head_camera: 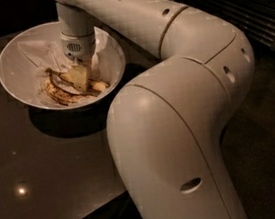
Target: Pick banana from white bowl
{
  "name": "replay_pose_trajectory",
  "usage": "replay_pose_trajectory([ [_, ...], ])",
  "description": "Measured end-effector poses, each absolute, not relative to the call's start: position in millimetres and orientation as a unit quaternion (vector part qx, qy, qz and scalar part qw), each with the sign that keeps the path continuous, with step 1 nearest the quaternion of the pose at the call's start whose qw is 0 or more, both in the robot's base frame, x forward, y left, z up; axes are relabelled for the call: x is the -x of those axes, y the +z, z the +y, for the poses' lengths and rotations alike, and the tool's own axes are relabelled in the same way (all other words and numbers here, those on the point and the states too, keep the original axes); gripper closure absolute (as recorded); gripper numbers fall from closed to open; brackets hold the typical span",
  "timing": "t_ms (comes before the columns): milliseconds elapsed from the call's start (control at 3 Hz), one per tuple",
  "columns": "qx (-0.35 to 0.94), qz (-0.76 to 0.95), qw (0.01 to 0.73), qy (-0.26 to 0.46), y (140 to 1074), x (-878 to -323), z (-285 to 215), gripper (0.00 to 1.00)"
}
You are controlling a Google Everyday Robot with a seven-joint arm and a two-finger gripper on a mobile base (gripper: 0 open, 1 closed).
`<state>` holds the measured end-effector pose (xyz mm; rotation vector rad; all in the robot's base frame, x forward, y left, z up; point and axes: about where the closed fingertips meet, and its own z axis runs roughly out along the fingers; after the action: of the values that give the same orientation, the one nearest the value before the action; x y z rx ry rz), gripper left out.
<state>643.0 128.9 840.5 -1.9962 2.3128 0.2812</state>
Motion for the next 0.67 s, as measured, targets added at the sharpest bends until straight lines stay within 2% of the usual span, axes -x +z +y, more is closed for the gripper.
replay_pose_trajectory([
  [333,0.65,0.753,0.046,0.091,839,-646,131,1.0],
  [667,0.654,0.749,0.058,0.084,853,-642,127,1.0],
])
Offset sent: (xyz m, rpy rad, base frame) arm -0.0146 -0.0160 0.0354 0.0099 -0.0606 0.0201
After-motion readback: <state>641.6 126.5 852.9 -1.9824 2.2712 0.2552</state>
